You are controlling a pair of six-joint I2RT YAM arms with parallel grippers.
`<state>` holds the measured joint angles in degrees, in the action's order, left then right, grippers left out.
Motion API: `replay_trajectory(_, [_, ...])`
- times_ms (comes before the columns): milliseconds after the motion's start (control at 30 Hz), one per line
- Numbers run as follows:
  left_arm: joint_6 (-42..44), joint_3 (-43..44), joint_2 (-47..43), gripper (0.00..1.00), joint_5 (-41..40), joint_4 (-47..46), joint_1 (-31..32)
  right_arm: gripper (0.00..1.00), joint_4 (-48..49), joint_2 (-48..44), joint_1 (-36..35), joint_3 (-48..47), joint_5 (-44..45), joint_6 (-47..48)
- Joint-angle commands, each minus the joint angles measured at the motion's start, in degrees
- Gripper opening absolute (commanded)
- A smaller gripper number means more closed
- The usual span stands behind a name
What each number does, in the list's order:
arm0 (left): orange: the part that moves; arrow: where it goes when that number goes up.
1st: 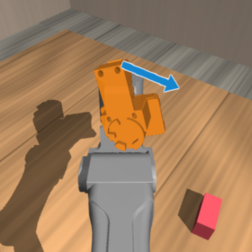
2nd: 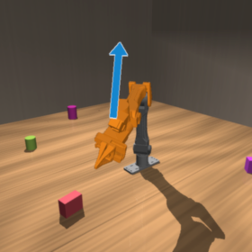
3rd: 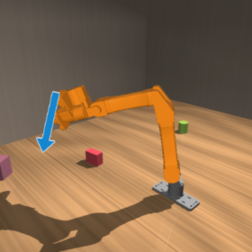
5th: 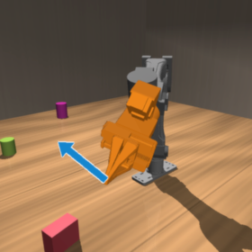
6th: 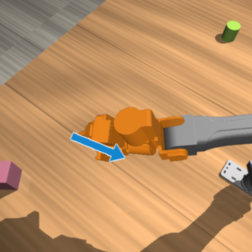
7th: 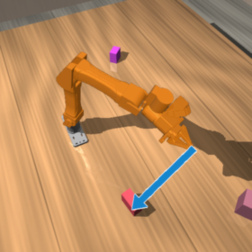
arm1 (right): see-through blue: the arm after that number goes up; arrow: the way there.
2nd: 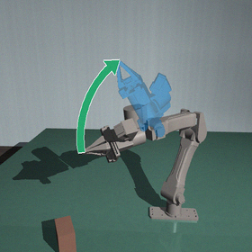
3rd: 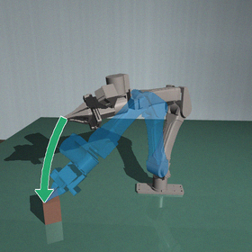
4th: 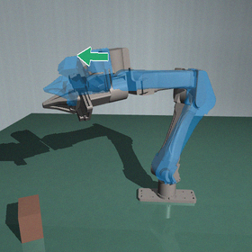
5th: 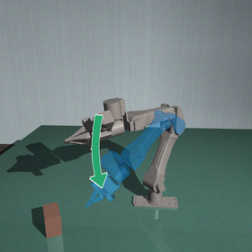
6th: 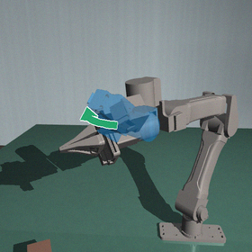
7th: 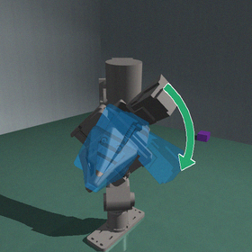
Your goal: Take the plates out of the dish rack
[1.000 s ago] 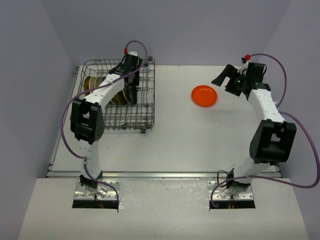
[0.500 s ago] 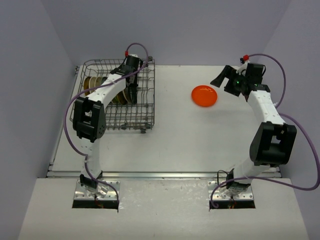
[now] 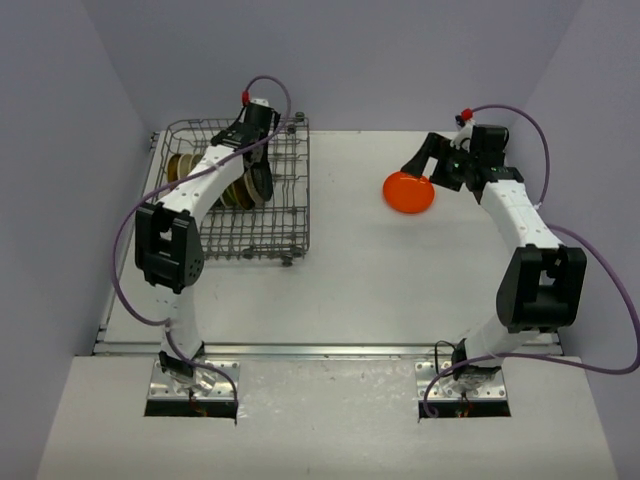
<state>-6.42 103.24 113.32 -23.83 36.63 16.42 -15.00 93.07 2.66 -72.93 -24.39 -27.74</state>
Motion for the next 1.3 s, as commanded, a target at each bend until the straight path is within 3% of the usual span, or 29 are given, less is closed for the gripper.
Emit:
replay_trajectory(0, [-0.4,3.6,-11.8,0.00,0.3,-5.2,0.0,0.99,4.0,-3.2,-2.2,-1.8,-1.1,2.2])
replay_trajectory(100, [-1.7,0.2,-15.6,0.00,7.6,-7.2,-0.6,0.98,5.9,-3.4,-4.1,-1.5,-6.7,2.2])
replay_trajectory(267, [-3.9,-8.1,-20.5,0.00,34.9,-12.3,-2.4,0.83,16.5,-5.8,-4.7,2.4,-16.8,-2.0])
replay_trajectory(467, [-6.7,-12.8,-20.4,0.00,57.9,-16.5,-2.5,0.72,23.4,-4.9,-6.0,2.7,-27.8,-9.1])
replay_trajectory(633, [-7.7,-13.6,-19.6,0.00,64.2,-17.3,-2.4,0.67,22.6,-3.3,-9.7,1.0,-27.9,-9.1])
replay_trajectory(967, [-7.6,-15.7,-20.1,0.00,67.3,-18.6,-2.4,0.60,18.1,2.0,-14.3,-3.6,-26.3,-6.7])
replay_trajectory(1200, [-7.7,-15.7,-19.8,0.00,67.1,-19.2,-2.4,0.34,12.9,3.0,-17.0,-4.2,-25.9,-1.0])
replay_trajectory(1267, [-7.9,-15.7,-19.7,0.00,67.1,-19.3,-2.4,0.18,11.9,3.3,-17.2,-4.1,-25.9,-0.3])
